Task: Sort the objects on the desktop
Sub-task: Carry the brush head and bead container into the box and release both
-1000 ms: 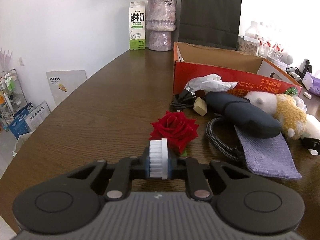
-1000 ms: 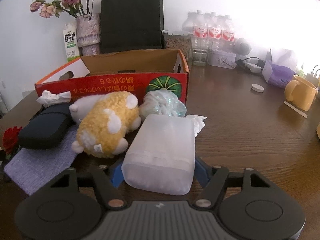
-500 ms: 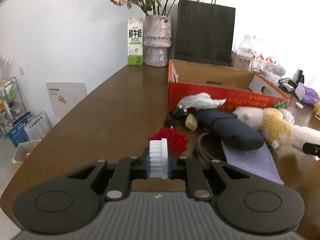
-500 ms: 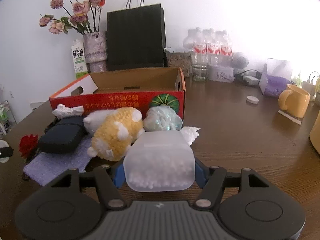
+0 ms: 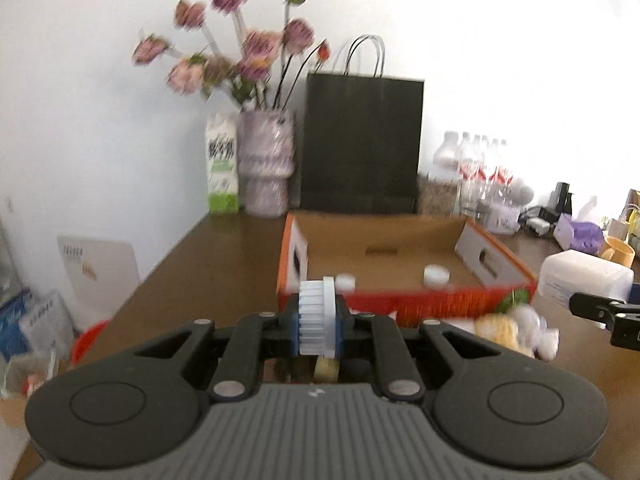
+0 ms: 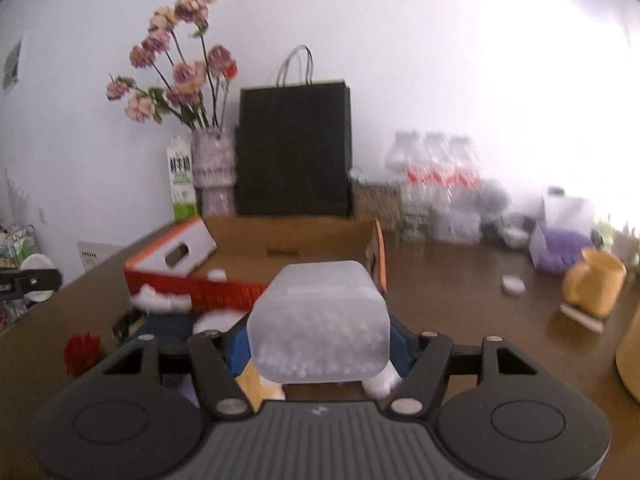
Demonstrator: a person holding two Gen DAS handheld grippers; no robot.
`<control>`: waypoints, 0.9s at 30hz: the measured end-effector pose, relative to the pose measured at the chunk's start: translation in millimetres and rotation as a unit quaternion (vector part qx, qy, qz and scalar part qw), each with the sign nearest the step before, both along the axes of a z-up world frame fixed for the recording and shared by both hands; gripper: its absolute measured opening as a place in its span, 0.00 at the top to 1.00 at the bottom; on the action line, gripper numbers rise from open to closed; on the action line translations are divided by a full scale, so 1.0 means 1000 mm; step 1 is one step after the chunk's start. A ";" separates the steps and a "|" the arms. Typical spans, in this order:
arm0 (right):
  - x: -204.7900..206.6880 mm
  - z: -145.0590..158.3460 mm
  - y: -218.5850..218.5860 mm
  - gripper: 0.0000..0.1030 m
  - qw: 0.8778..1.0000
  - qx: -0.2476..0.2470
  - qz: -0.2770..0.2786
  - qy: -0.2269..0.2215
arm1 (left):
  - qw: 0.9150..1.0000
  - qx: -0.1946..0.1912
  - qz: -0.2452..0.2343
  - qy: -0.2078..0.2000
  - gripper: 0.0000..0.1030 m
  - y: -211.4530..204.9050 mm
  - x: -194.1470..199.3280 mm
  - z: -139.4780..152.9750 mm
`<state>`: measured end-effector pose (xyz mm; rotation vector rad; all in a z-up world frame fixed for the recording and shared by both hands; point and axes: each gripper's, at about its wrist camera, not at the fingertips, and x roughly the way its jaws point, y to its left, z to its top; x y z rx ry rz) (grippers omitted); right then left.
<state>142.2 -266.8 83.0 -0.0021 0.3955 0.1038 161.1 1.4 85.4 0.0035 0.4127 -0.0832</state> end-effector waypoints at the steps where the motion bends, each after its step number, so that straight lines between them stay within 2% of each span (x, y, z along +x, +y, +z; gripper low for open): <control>1: 0.007 0.005 0.001 0.37 1.000 -0.002 0.002 -0.006 | 1.000 0.003 -0.004 -0.005 0.84 -0.004 0.010 0.006; 7: 0.069 0.030 0.010 0.37 1.000 -0.010 0.008 -0.022 | 1.000 0.002 -0.016 -0.007 0.84 -0.023 0.077 0.033; 12: 0.133 0.038 0.018 0.37 1.000 -0.027 0.001 -0.005 | 0.999 0.010 -0.020 0.040 0.84 -0.040 0.148 0.034; 18: 0.205 0.025 0.028 0.37 0.998 -0.050 0.006 0.040 | 0.992 0.047 -0.014 0.112 0.84 -0.059 0.230 0.008; 27: 0.291 -0.019 0.026 0.37 0.989 -0.060 0.002 0.138 | 0.974 0.062 0.013 0.217 0.84 -0.059 0.317 -0.045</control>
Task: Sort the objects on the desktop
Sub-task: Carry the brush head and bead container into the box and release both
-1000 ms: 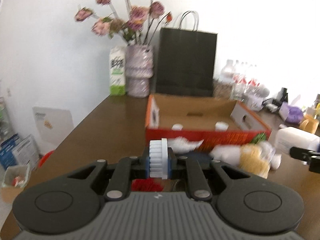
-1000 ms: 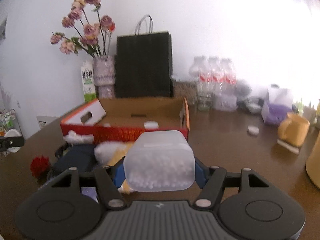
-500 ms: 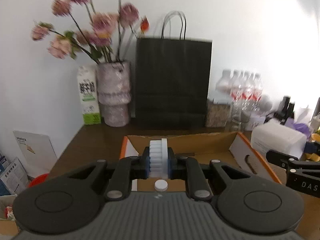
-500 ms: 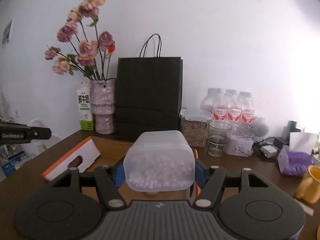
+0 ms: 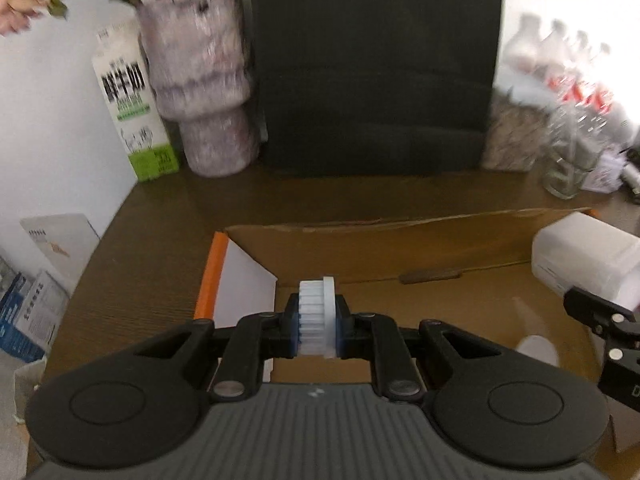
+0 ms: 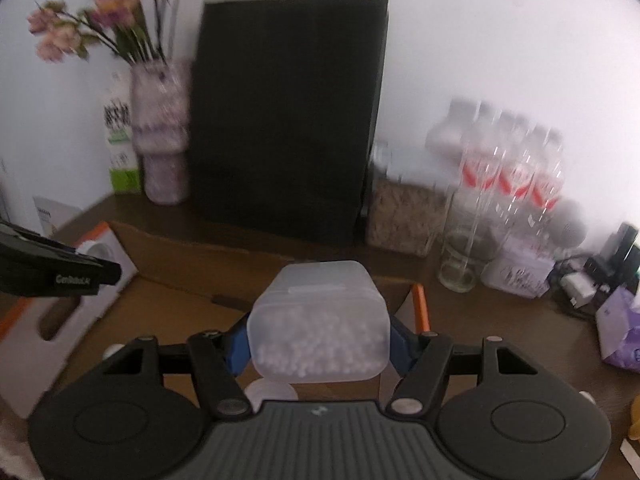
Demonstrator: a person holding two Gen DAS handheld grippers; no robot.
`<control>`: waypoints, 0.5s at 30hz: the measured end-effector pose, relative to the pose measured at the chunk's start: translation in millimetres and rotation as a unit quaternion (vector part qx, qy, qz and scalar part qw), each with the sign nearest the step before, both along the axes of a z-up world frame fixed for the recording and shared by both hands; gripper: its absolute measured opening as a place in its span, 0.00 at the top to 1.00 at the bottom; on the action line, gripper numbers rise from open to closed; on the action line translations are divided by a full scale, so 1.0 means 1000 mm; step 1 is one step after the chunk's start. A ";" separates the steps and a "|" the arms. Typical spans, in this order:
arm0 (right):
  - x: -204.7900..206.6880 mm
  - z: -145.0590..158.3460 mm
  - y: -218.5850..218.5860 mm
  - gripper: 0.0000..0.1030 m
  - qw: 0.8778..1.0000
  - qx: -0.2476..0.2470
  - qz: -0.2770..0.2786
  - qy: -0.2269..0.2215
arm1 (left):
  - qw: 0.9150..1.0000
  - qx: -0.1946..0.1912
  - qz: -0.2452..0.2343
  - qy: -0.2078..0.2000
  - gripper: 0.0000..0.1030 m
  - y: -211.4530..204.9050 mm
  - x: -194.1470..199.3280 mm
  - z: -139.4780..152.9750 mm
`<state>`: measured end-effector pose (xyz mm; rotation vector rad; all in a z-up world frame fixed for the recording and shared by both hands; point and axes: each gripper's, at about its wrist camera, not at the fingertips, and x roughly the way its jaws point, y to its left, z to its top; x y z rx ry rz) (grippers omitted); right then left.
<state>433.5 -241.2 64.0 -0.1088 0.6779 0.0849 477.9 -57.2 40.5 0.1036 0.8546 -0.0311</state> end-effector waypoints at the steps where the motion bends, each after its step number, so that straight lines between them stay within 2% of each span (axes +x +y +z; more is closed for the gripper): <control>1: 0.006 -0.004 -0.001 0.37 1.000 0.000 -0.001 0.012 | 1.000 -0.002 0.001 0.010 0.84 0.001 0.006 -0.004; 6: 0.027 -0.023 -0.005 0.37 0.998 0.004 -0.004 0.061 | 0.999 0.002 0.001 0.032 0.84 0.002 0.019 -0.021; 12: 0.034 -0.026 -0.006 0.37 0.996 0.002 -0.001 0.088 | 0.998 0.014 0.004 0.063 0.84 0.000 0.026 -0.035; 14: 0.037 -0.027 -0.007 0.37 0.995 0.005 0.001 0.101 | 0.998 0.020 0.006 0.065 0.81 -0.001 0.025 -0.036; 15: 0.038 -0.028 -0.007 0.37 0.994 0.005 0.003 0.105 | 0.998 0.023 0.007 0.065 0.75 -0.001 0.025 -0.036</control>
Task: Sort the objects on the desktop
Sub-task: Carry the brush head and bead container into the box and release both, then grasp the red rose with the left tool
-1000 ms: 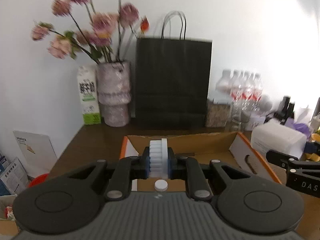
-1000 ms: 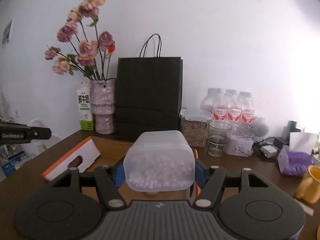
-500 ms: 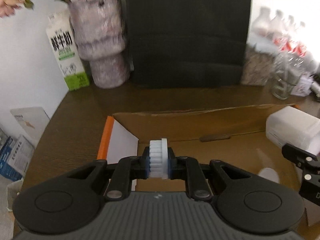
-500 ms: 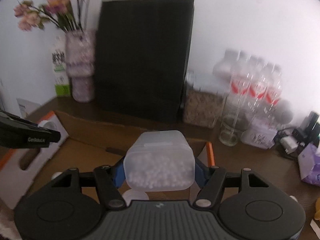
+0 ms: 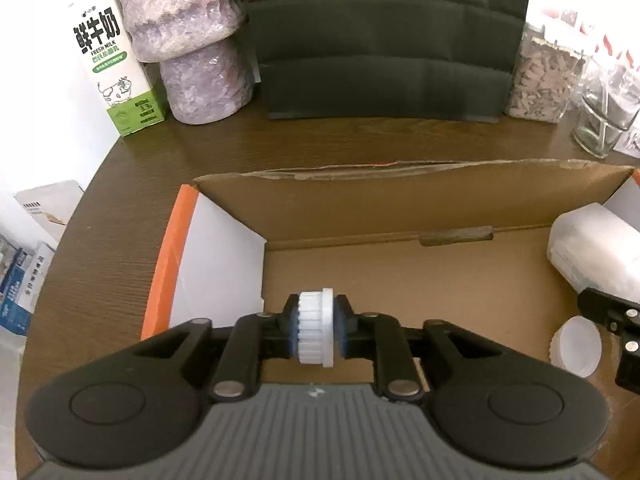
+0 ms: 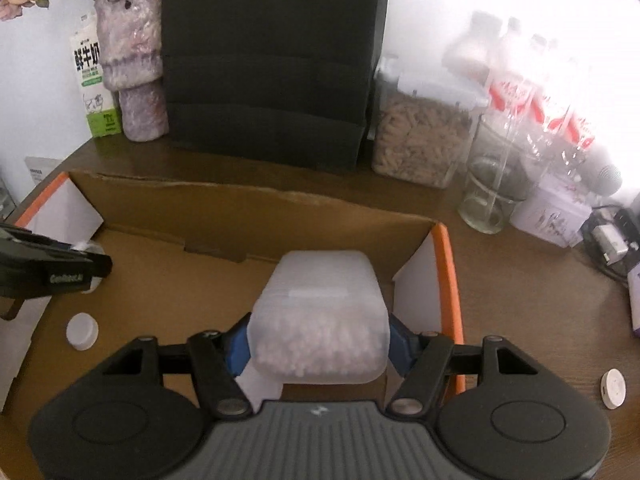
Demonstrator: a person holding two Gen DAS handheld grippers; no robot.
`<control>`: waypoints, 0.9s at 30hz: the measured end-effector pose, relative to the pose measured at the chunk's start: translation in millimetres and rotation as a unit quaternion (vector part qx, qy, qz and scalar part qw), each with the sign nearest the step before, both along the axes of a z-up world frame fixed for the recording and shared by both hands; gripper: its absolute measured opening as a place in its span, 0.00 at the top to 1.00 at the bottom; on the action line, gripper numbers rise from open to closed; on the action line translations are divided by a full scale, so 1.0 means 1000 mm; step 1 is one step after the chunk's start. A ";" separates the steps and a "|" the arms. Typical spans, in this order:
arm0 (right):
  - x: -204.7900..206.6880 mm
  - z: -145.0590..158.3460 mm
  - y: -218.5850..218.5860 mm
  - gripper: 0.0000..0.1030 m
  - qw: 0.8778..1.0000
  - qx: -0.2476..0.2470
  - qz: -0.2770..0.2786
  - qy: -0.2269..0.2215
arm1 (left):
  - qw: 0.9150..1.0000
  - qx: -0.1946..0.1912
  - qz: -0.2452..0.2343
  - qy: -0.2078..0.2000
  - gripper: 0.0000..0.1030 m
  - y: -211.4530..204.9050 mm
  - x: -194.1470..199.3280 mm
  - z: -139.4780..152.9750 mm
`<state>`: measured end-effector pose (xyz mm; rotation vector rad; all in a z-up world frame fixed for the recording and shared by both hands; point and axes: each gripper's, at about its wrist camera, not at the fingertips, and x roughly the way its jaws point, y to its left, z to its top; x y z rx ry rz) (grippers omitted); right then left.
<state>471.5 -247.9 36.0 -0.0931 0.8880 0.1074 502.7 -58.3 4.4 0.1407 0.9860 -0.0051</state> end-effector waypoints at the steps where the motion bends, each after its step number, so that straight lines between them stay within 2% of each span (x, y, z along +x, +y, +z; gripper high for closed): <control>1: 0.000 0.000 0.001 0.37 1.000 -0.001 0.003 0.002 | 1.000 0.002 -0.002 -0.004 0.65 0.000 -0.001 0.001; 2: 0.000 0.000 0.001 0.35 1.000 0.002 0.006 0.006 | 1.000 0.003 -0.005 -0.009 0.60 0.000 -0.003 0.004; 5: -0.004 0.004 0.001 0.18 1.000 0.011 0.009 0.009 | 1.000 0.002 -0.011 -0.028 0.43 0.000 -0.012 0.014; 10: -0.018 0.021 -0.002 0.13 1.000 0.020 0.007 -0.007 | 0.998 -0.001 -0.014 -0.062 0.13 0.002 -0.030 0.035; 12: -0.027 0.030 -0.004 0.06 1.000 0.021 0.008 -0.016 | 0.997 -0.006 -0.014 -0.081 0.01 0.004 -0.040 0.044; 17: -0.057 0.055 -0.008 0.00 0.999 0.024 0.009 -0.045 | 0.992 -0.031 -0.012 -0.120 0.00 0.015 -0.073 0.067; 22: -0.100 0.076 -0.010 0.00 0.996 0.031 0.021 -0.080 | 0.987 -0.040 -0.009 -0.156 0.00 0.028 -0.117 0.086; 27: -0.157 0.091 -0.010 0.00 0.991 0.040 0.040 -0.119 | 0.978 -0.054 -0.020 -0.200 0.00 0.048 -0.175 0.101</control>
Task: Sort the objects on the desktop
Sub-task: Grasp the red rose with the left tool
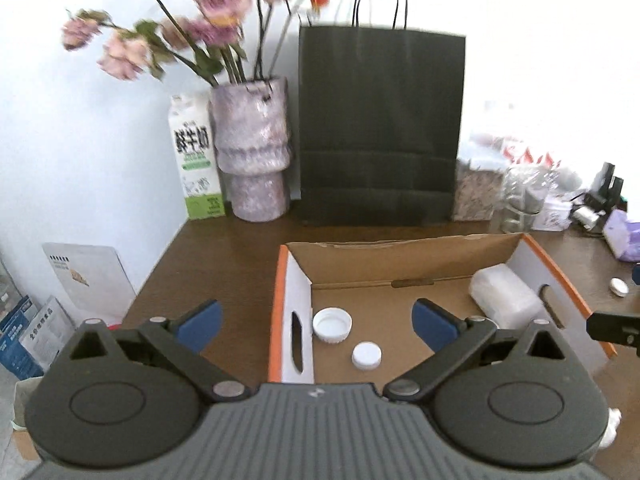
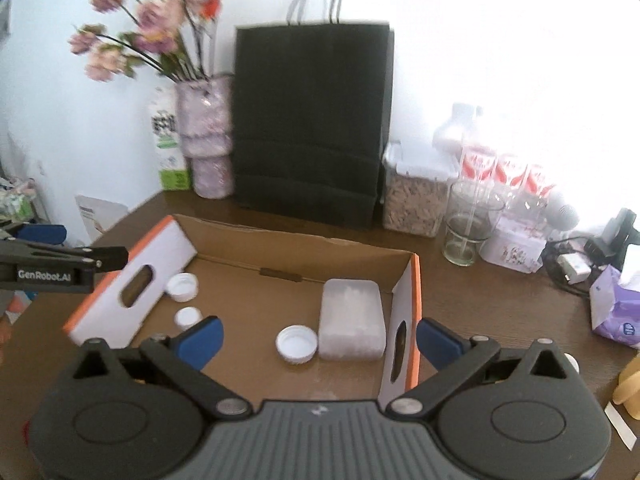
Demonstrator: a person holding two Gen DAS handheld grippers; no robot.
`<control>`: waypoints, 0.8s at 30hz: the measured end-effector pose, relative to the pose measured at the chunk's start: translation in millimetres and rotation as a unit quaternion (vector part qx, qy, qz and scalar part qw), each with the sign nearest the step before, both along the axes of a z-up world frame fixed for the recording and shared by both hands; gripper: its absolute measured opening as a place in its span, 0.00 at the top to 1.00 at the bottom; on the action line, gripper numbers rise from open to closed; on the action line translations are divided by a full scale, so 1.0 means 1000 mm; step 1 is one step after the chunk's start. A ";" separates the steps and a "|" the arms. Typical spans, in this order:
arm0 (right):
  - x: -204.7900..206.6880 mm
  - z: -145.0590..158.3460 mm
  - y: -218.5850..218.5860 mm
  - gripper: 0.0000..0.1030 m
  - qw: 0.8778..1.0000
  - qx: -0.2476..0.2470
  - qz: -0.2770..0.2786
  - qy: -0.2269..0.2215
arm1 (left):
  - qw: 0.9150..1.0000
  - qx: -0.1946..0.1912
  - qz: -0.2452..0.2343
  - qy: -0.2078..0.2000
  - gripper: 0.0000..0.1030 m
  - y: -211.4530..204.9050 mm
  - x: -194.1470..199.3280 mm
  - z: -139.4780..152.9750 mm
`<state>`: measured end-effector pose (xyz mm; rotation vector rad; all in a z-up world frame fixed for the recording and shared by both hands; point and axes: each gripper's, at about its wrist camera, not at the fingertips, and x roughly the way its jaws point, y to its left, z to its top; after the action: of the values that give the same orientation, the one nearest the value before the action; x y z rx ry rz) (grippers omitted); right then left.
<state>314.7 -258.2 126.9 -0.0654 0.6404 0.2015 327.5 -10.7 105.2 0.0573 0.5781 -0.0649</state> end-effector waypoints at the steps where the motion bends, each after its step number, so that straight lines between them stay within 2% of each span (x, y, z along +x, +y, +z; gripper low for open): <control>1: -0.011 0.001 0.000 0.00 1.000 0.002 0.003 -0.006 | 1.000 -0.002 -0.003 -0.008 0.00 0.005 -0.012 0.002; 6: -0.066 -0.001 -0.002 0.00 0.999 0.002 0.012 -0.037 | 0.999 -0.003 0.001 -0.048 0.00 0.022 -0.067 0.001; 11: -0.113 -0.013 -0.003 0.00 0.999 0.008 0.013 -0.051 | 0.997 -0.008 0.014 -0.069 0.00 0.037 -0.109 -0.015; 19: -0.162 -0.052 -0.007 0.00 0.999 0.017 -0.013 -0.036 | 0.997 -0.020 0.049 -0.064 0.00 0.053 -0.161 -0.049; 24: -0.180 -0.077 -0.008 0.00 0.999 0.028 -0.033 -0.016 | 0.994 -0.070 0.078 -0.042 0.00 0.065 -0.182 -0.067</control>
<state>134.4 -265.9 50.1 0.0071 0.6035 0.1542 145.1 54.2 38.6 -0.1200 0.4918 0.0484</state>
